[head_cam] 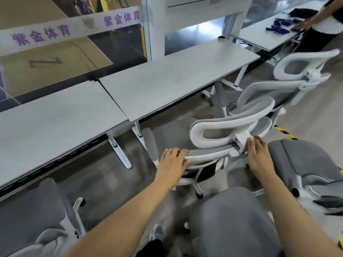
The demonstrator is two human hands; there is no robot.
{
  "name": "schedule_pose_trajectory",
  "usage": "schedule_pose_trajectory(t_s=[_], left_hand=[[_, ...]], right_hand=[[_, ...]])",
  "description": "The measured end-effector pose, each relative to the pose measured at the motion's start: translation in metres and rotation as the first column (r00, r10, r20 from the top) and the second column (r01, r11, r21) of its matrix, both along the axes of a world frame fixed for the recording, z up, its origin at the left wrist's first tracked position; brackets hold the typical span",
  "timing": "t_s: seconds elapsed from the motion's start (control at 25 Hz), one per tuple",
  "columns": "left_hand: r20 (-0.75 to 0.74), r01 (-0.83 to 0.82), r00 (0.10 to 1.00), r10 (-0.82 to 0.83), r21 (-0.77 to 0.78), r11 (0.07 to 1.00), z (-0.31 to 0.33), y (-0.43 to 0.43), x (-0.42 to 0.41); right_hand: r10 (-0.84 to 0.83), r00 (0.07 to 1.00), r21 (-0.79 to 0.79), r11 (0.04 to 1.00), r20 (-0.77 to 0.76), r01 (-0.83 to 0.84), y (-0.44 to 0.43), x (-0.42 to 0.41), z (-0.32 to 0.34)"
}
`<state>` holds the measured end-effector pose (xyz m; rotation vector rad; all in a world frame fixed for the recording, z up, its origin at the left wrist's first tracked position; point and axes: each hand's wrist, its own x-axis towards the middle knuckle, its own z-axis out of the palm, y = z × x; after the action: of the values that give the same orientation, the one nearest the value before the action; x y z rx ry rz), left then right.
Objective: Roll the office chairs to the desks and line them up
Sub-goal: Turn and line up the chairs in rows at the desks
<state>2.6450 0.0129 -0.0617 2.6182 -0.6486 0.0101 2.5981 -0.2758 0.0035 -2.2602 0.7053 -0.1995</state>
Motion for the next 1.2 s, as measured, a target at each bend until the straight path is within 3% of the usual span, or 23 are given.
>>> schedule_pose_trajectory(t_s=[0.28, 0.44, 0.56, 0.72, 0.92, 1.2], left_hand=[[0.069, -0.113, 0.991, 0.114, -0.012, 0.993, 0.000, 0.000, -0.066], [0.036, -0.229, 0.973, 0.228, 0.029, 0.973, -0.002, 0.016, -0.110], [0.008, -0.293, 0.956, 0.293, 0.056, 0.955, -0.002, 0.044, -0.135], [-0.037, -0.358, 0.932, 0.360, 0.059, 0.932, 0.003, 0.097, -0.155], [-0.137, -0.378, 0.916, 0.378, 0.023, 0.925, 0.016, 0.153, -0.156], [-0.139, -0.426, 0.896, 0.421, -0.005, 0.905, 0.009, 0.149, -0.184]], right_hand=[[0.133, 0.990, -0.077, 0.989, 0.056, -0.128, -0.007, -0.030, -0.022], [0.235, 0.964, -0.059, 0.972, 0.121, -0.229, 0.004, -0.042, -0.032], [0.339, 0.938, -0.065, 0.940, 0.076, -0.335, 0.029, -0.047, -0.026], [0.451, 0.892, -0.189, 0.877, 0.013, -0.441, 0.071, -0.048, -0.034], [0.482, 0.876, -0.214, 0.853, -0.026, -0.476, 0.116, -0.047, -0.043], [0.483, 0.874, -0.132, 0.871, 0.054, -0.473, 0.117, -0.063, -0.055]])
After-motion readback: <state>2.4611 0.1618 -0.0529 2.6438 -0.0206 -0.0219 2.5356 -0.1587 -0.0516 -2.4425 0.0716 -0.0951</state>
